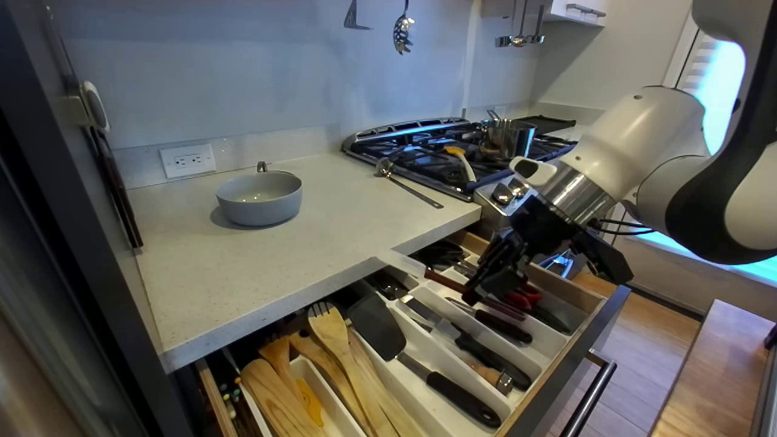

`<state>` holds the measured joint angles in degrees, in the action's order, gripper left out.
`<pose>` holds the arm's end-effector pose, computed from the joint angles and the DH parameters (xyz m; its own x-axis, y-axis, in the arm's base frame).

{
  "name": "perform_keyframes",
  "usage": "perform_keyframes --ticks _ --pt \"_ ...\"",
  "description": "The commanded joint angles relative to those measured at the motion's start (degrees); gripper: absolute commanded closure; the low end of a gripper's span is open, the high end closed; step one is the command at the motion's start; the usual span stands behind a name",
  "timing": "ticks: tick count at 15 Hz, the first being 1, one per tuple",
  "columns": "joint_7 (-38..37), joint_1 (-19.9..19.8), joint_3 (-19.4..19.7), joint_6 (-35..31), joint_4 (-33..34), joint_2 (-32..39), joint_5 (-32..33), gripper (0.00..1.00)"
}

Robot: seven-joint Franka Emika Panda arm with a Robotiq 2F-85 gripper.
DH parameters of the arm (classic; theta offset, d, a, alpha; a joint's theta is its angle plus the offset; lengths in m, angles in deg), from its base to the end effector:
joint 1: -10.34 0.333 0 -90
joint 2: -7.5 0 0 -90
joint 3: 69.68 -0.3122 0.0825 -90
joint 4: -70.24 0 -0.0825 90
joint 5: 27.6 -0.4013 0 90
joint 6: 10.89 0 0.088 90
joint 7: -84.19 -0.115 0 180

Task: Remove the white and brown spatula from the open drawer and put it on top of the grey bowl

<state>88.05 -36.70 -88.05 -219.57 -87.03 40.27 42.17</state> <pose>0.3340 -0.0106 0.1072 0.6589 0.4852 0.5748 0.6722 -0.7228 -0.1604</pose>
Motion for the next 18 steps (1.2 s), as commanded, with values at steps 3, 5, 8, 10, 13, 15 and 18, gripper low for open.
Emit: perform_keyframes --ticks 3,5,8,10,13,15,18 --pt "-16.1 -6.7 -2.9 -14.9 0.0 -2.2 8.8 0.95" --pt "-13.7 -4.9 -2.1 -13.9 0.0 -1.4 7.7 0.79" --pt "-15.9 2.6 2.4 -19.4 0.3 -2.1 2.7 0.95" --pt "-19.6 6.0 1.2 -23.8 2.8 -3.0 -7.0 0.95" --pt "-25.6 15.7 1.0 -25.6 8.7 -2.8 -22.1 0.95" --pt "-28.3 23.2 0.9 -23.6 13.2 -3.1 -31.5 0.95" --pt "-32.7 30.6 0.5 -17.8 20.9 -2.6 -39.7 0.95"
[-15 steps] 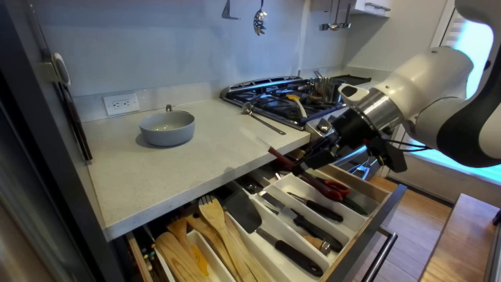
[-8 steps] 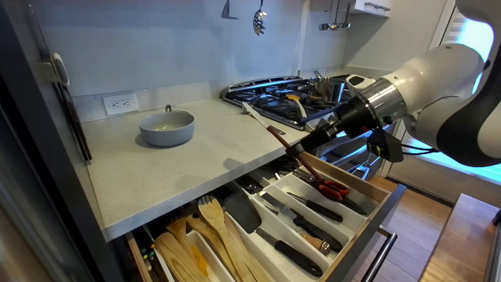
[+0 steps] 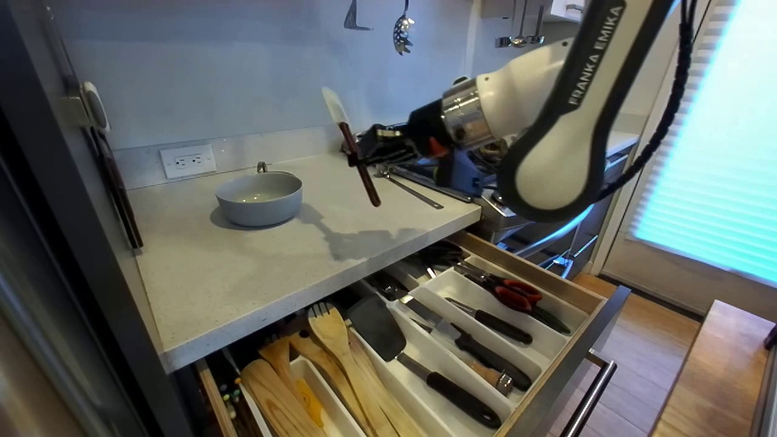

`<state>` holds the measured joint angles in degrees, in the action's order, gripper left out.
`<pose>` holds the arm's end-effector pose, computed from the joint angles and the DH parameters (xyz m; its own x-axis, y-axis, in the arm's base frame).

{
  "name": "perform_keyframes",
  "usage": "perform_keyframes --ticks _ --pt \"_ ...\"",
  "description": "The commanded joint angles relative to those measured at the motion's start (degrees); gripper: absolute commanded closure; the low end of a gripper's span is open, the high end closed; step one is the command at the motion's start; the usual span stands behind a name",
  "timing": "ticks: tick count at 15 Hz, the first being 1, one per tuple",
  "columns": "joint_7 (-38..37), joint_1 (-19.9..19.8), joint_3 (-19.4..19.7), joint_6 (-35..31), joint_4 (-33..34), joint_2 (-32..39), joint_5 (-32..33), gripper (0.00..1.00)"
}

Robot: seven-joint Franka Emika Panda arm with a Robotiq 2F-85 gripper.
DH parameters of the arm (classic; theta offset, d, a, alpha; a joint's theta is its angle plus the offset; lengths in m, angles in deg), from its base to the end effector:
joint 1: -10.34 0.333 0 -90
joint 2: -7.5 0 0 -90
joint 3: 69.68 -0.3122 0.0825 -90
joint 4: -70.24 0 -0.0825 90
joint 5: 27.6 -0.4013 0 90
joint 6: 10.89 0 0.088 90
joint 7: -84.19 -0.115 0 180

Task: Remove the white and brown spatula from the open drawer and put it on top of the grey bowl

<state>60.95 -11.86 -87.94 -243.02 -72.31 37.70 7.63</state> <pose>0.4899 0.0504 0.2129 0.5561 -0.1881 0.8096 0.2807 -0.8743 -0.3959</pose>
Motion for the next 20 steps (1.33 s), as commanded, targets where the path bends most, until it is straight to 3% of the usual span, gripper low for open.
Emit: perform_keyframes --ticks 1,5,6,8,11,15,18,20 --pt "-3.0 5.1 2.2 1.5 2.6 -0.3 -2.3 0.79" --pt "-5.5 7.5 1.1 4.9 6.7 -0.1 -4.7 0.79" --pt "-5.5 7.3 1.3 4.9 6.7 -0.1 -4.7 0.95" --pt "-6.3 10.8 1.7 7.3 7.2 -0.4 -17.4 0.95" --pt "-8.1 14.1 0.9 16.7 14.1 -1.0 -29.2 0.95" --pt "-7.9 18.2 1.3 36.5 26.9 -0.7 -42.1 0.95" --pt "-1.5 20.5 2.7 47.9 36.7 1.7 -42.7 0.95" --pt "3.2 23.9 7.0 52.7 40.3 2.8 -41.6 0.95"
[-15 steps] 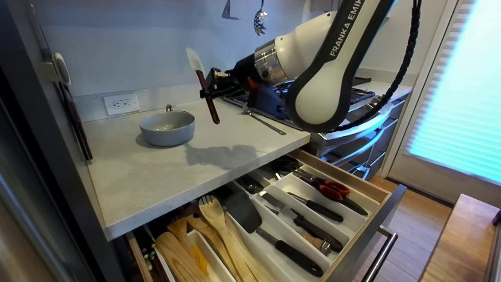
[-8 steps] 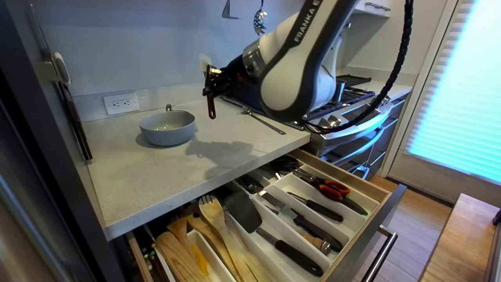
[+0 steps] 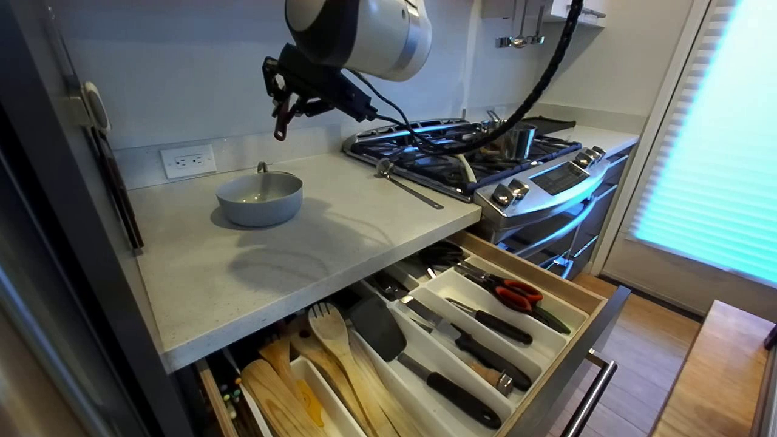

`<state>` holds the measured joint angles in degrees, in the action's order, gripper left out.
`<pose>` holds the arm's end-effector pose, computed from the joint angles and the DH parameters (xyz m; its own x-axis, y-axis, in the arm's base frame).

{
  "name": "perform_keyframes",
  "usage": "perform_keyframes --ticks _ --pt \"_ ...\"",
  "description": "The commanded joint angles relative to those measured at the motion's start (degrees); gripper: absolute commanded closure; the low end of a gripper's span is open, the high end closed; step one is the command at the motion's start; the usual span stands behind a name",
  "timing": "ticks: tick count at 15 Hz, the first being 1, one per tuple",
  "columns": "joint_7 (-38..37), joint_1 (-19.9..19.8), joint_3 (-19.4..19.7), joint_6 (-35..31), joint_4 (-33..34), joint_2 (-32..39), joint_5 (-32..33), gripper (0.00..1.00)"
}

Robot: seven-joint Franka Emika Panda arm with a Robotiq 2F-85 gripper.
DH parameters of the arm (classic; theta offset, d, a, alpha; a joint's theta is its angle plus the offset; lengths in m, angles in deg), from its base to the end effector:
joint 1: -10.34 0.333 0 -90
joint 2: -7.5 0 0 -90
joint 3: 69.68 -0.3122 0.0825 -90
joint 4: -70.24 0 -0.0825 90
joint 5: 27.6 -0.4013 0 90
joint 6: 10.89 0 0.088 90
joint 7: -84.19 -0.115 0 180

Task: Remove the white and brown spatula from the open drawer and put it on top of the grey bowl

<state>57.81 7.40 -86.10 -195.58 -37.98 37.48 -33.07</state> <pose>0.6881 0.1318 0.3137 0.6804 -0.4863 0.5483 -0.1989 -0.8426 -0.5005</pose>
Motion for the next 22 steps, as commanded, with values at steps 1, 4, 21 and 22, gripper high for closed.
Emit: perform_keyframes --ticks 1,4,21,22 --pt "4.2 5.5 6.9 6.7 7.2 3.9 3.9 0.95" --pt "7.1 6.2 7.2 6.4 5.7 2.1 -2.0 0.79" --pt "13.5 18.9 19.9 27.4 27.2 18.2 11.4 0.95" --pt "13.5 18.9 19.8 27.6 28.7 19.6 10.9 0.95"
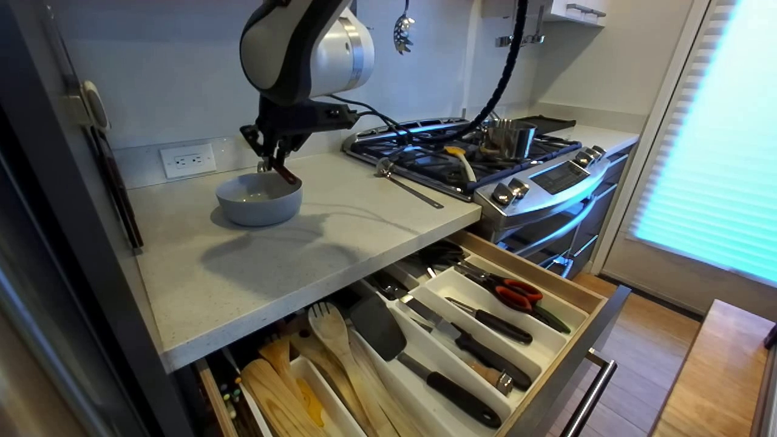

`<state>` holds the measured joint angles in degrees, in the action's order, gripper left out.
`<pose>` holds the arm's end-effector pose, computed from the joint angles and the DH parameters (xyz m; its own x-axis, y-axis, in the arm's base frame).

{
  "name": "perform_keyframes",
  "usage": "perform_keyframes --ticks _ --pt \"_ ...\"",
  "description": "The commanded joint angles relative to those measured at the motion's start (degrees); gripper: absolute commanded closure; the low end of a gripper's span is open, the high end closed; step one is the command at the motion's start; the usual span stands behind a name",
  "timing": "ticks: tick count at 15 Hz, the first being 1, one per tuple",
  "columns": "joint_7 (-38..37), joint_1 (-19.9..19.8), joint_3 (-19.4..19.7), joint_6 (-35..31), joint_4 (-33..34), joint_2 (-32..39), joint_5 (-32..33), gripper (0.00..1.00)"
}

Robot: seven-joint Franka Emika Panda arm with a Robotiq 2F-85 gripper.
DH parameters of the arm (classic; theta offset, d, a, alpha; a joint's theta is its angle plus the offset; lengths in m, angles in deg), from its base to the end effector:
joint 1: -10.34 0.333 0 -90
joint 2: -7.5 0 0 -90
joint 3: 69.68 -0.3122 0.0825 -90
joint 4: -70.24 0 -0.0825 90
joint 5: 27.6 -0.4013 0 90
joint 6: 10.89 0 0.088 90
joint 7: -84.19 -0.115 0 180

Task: Remove the white and brown spatula from the open drawer and put it on top of the grey bowl

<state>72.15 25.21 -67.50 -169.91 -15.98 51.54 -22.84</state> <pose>0.7474 0.1778 0.2453 0.8705 0.0832 0.4850 0.1016 -0.9948 -0.0118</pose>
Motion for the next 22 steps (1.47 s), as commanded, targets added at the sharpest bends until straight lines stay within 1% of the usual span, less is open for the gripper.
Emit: perform_keyframes --ticks 1,3,5,10,16,20,21,22 --pt "-0.7 1.0 1.0 2.5 8.0 6.7 0.3 0.95" --pt "0.8 -0.8 -1.9 6.1 10.3 7.2 -1.9 0.95" --pt "1.0 -1.7 -3.6 9.4 12.9 7.5 -3.5 0.95" --pt "-0.7 -1.3 -3.9 19.5 18.6 8.3 -4.7 0.95" --pt "-3.3 -1.1 -3.6 21.8 22.0 10.5 -5.6 0.95" --pt "-4.8 -1.1 -3.5 21.0 23.3 12.6 -6.1 0.95" --pt "-5.3 -1.0 -3.3 21.5 23.5 12.9 -6.1 0.77" --pt "-5.6 -1.1 -3.4 21.4 23.8 13.2 -6.3 0.52"
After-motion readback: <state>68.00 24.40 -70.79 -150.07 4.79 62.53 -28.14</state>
